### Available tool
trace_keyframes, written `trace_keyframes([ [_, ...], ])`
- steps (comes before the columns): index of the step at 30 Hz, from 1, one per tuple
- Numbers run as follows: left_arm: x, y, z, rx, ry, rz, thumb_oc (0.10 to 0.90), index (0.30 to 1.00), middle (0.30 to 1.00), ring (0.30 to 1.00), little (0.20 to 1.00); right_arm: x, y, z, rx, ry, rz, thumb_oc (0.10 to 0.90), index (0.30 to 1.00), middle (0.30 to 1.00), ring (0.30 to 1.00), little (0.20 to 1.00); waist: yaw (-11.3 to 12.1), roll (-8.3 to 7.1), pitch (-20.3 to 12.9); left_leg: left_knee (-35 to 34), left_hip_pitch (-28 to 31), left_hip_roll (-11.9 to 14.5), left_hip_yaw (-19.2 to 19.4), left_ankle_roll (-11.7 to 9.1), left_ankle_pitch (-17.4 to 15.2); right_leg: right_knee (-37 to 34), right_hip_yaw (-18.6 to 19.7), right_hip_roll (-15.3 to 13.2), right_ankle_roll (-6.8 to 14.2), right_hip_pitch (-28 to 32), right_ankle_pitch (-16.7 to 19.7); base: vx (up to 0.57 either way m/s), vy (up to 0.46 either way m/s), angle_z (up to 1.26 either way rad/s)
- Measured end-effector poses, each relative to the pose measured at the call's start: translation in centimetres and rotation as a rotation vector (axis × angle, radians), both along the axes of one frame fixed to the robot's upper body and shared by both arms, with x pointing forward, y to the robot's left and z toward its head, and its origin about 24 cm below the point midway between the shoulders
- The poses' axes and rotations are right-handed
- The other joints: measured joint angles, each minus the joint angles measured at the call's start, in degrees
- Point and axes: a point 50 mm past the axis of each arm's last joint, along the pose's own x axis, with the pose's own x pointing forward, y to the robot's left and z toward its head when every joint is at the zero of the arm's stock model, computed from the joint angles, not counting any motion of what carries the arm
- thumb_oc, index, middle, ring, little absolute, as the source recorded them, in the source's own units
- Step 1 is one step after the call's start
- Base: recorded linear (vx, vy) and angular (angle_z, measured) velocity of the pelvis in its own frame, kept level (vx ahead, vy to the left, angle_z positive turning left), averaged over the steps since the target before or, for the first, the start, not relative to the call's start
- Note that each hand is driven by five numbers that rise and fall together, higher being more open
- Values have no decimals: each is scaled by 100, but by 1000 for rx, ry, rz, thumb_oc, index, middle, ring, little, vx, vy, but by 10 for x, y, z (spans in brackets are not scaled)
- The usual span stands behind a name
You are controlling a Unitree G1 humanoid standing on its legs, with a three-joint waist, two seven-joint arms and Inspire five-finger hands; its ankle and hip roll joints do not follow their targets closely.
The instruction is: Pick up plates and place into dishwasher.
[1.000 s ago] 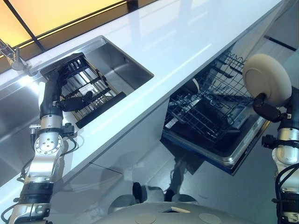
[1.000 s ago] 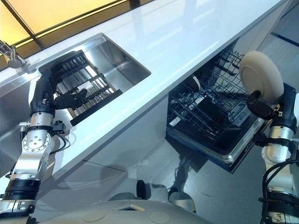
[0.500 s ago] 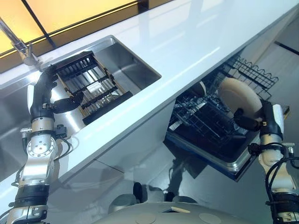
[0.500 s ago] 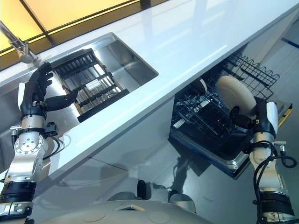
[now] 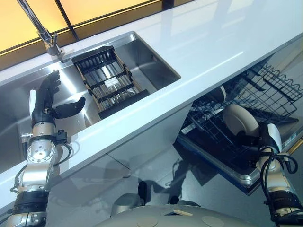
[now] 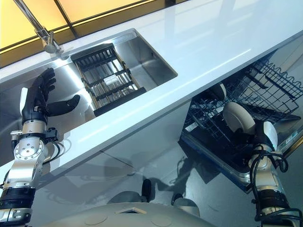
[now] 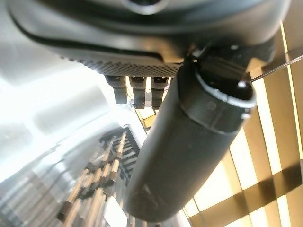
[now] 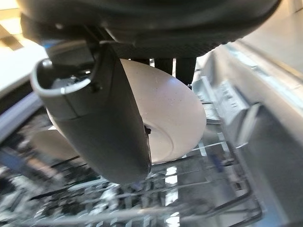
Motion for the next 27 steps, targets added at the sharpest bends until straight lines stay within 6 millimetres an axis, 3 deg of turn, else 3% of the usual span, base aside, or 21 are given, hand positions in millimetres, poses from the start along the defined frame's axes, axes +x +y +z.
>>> trace_keyframes([
  [17,0,1,1,-3,4,-17,800,900,900,900,900,11,0,-1,-29,41,-60,114,312,312,312,214,95,39,202,0,10,-14,-24,9,9,17,-34,-6,8,35,-6,-1,1,1],
  [18,1,0,1,-3,6,-23,800,900,900,900,900,12,0,-1,-30,41,-57,320,488,488,488,420,93,38,206,0,10,-13,-24,9,9,17,-34,-5,8,35,-6,0,0,0],
  [19,1,0,1,-3,7,-24,800,900,900,900,900,12,0,-1,-30,41,-57,753,860,860,860,853,93,38,206,0,10,-13,-24,9,9,17,-34,-5,8,35,-6,0,0,0],
  [20,1,-1,0,-3,11,-30,800,900,900,900,900,12,1,-1,-31,42,-54,800,900,900,900,900,93,38,208,0,10,-12,-24,9,9,18,-33,-4,8,35,-6,0,0,0],
  [27,1,-2,0,-3,12,-34,800,900,900,900,900,18,13,0,-5,39,18,800,900,900,900,900,77,43,238,0,14,-10,-18,10,9,21,-30,-4,8,34,-6,0,0,0],
])
